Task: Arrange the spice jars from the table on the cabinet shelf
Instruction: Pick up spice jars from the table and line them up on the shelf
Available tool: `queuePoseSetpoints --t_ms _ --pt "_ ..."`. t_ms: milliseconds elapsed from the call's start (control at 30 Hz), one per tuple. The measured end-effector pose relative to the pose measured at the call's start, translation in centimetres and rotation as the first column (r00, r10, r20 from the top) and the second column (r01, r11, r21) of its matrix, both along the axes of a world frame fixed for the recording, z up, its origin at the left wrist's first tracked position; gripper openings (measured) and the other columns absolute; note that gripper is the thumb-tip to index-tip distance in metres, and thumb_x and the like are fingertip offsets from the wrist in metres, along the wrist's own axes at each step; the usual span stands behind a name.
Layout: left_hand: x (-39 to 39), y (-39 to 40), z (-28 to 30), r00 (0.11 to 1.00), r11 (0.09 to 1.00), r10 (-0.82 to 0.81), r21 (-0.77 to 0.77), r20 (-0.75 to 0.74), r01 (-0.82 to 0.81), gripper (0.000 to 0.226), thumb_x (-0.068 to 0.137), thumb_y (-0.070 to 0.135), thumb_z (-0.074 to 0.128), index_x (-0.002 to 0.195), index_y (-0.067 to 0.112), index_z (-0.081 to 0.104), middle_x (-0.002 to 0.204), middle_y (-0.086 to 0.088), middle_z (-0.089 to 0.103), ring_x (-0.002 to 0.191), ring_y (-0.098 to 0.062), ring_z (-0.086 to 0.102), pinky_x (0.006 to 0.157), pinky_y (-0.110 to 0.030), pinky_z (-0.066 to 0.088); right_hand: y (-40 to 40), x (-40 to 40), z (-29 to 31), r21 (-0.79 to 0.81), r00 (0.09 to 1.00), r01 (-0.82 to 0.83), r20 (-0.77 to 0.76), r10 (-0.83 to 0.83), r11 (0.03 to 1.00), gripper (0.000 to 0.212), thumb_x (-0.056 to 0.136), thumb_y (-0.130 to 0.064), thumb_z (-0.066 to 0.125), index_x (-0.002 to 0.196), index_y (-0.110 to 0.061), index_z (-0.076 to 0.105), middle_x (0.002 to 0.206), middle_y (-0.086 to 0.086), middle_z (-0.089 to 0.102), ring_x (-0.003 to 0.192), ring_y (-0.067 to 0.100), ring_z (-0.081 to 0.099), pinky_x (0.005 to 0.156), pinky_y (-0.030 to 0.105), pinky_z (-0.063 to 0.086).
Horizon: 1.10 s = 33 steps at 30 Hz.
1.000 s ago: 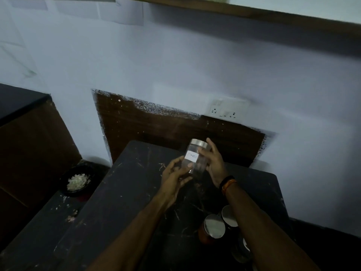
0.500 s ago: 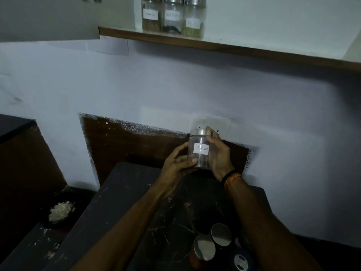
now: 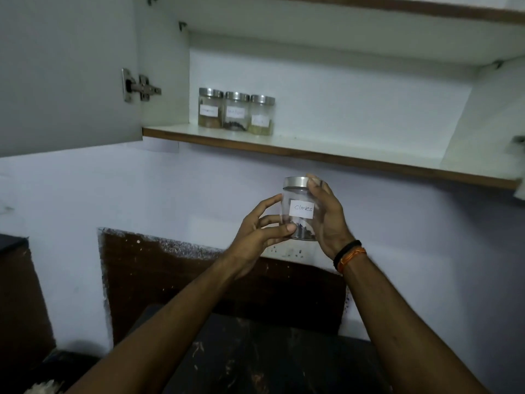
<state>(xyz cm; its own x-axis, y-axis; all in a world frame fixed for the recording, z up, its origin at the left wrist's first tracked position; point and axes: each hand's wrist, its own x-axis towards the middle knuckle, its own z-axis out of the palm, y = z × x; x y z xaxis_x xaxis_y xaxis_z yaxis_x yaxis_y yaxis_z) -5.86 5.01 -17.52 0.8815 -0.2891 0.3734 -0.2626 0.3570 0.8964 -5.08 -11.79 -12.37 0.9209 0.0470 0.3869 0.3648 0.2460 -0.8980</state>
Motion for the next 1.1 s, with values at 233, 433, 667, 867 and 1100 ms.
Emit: queuePoseSetpoints --t_ms 233,433,667,867,1100 --pt "1.8 0.1 6.6 0.988 0.999 -0.027 0.03 0.154 0.023 0.073 0.074 0.013 0.086 0.137 0.033 0.055 0.115 -0.016 0.072 0.114 -0.028 0.068 0.093 -0.039 0.057 0.0 0.5 6.5 -0.036 0.992 0.042 0.122 -0.038 0.998 0.05 0.09 -0.041 0.064 0.133 -0.016 0.056 0.131 0.011 0.064 0.116 0.027 0.063 0.097 0.047 0.052" --pt "3.1 0.5 10.3 0.969 0.996 -0.04 0.091 0.245 0.018 0.069 0.075 0.018 0.086 0.135 0.034 0.056 0.12 -0.011 0.071 0.115 -0.024 0.067 0.092 -0.039 0.057 -0.2 1.1 9.6 0.042 0.988 0.025 0.153 -0.031 0.999 0.056 0.087 -0.036 0.069 0.134 -0.009 0.055 0.131 0.021 0.062 0.118 0.039 0.062 0.099 0.056 0.05" --pt "4.7 0.5 16.0 0.968 0.992 0.051 0.097 0.246 -0.077 0.051 0.079 0.033 0.083 0.115 0.005 0.062 0.113 -0.015 0.072 0.101 -0.029 0.073 0.081 -0.035 0.059 -0.4 2.5 11.0 0.05 0.98 0.021 0.198 -0.03 0.999 0.054 0.087 -0.032 0.071 0.135 -0.013 0.056 0.121 0.008 0.07 0.103 0.024 0.07 0.08 0.038 0.059" --pt "6.0 0.8 20.3 0.944 0.952 -0.024 0.296 0.329 -0.079 0.051 0.081 0.031 0.082 0.128 0.026 0.061 0.108 -0.002 0.076 0.098 -0.018 0.074 0.073 -0.031 0.059 -0.5 3.8 12.2 0.035 0.975 0.05 0.213 -0.057 0.998 0.074 0.081 -0.043 0.075 0.146 -0.026 0.042 0.13 0.0 0.063 0.108 0.024 0.07 0.084 0.044 0.06" --pt "7.4 0.5 22.6 0.909 0.927 -0.04 0.354 0.416 -0.121 0.032 0.08 0.023 0.081 0.11 0.017 0.072 0.106 -0.011 0.074 0.091 -0.019 0.074 0.068 -0.029 0.058 -0.8 5.3 13.6 0.042 0.979 0.066 0.19 -0.073 0.997 0.074 0.083 -0.047 0.068 0.147 -0.023 0.04 0.123 0.0 0.066 0.109 0.025 0.069 0.09 0.044 0.059"
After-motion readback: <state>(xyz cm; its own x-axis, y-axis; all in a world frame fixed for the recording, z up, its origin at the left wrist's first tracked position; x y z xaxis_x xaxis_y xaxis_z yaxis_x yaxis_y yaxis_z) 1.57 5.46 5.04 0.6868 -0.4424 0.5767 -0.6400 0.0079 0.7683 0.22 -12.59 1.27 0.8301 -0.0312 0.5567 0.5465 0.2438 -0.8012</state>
